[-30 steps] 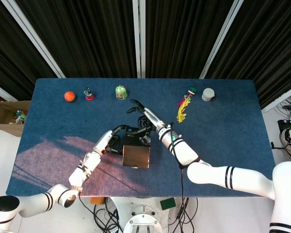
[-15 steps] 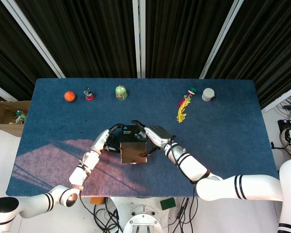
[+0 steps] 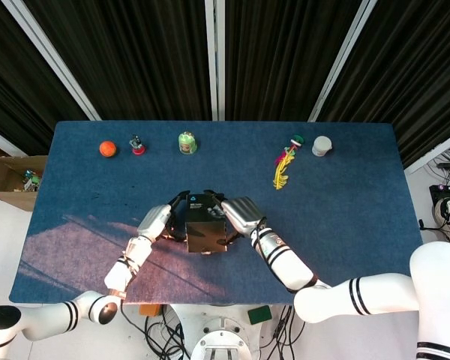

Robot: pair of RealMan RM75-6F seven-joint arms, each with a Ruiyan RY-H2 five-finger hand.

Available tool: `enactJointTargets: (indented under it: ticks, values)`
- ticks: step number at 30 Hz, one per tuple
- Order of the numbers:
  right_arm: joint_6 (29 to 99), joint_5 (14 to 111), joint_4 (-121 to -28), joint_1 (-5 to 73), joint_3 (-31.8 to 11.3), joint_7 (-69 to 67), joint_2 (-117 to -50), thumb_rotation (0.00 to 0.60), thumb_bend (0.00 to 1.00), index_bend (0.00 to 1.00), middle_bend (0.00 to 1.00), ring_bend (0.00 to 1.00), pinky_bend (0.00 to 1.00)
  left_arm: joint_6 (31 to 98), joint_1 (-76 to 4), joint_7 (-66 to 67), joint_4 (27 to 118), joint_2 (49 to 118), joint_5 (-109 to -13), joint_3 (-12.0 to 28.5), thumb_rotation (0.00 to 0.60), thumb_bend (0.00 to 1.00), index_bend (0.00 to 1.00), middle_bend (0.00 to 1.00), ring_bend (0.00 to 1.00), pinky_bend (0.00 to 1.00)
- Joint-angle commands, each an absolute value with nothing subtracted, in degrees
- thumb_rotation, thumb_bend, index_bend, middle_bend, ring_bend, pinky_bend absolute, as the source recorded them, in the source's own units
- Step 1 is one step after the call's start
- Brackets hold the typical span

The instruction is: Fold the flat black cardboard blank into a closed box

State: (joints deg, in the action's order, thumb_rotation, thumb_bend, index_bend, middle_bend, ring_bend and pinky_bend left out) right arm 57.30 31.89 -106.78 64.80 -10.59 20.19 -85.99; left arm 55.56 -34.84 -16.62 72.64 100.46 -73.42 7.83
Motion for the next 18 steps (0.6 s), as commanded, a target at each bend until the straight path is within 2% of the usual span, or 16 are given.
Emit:
enactJointTargets:
  ticks: [1, 6, 10, 14, 18]
  values:
    - [57.7, 32.1, -107.1, 64.3, -10.8, 20.3, -86.0, 0.600, 0.00, 0.10, 0.27, 0.71, 1.00, 57.5, -33.8, -4.2, 78.9, 97.2, -70.1, 7.2, 0.513, 0.03, 0.00, 0.12, 0.71, 1.00]
    - [59.7, 33.2, -106.8, 64.1, -10.7, 22.4, -87.1, 0.600, 0.00, 0.12, 0.29, 0.72, 1.00, 58.9, -33.1, 8.6, 86.0, 92.6, -65.6, 6.6, 0.513, 0.02, 0.00, 0.10, 0.71, 1.00]
    - [66.2, 37.6, -104.4, 64.2, -9.3, 28.3, -90.9, 0.600, 0.00, 0.18, 0.31, 0.73, 1.00, 62.3, -32.0, 15.9, 92.1, 88.2, -63.8, 6.4, 0.518, 0.01, 0.00, 0.09, 0.70, 1.00]
    - [72.4, 43.5, -100.3, 63.6, -7.3, 33.9, -95.8, 0.600, 0.00, 0.25, 0.34, 0.73, 1.00, 64.4, -30.8, 17.9, 96.6, 84.2, -63.8, 6.1, 0.535, 0.01, 0.00, 0.09, 0.70, 1.00]
    - [74.4, 46.2, -97.1, 62.6, -6.7, 36.2, -99.8, 0.600, 0.00, 0.27, 0.35, 0.73, 1.00, 65.5, -29.9, 18.0, 99.3, 81.1, -64.5, 5.9, 0.541, 0.01, 0.00, 0.09, 0.70, 1.00]
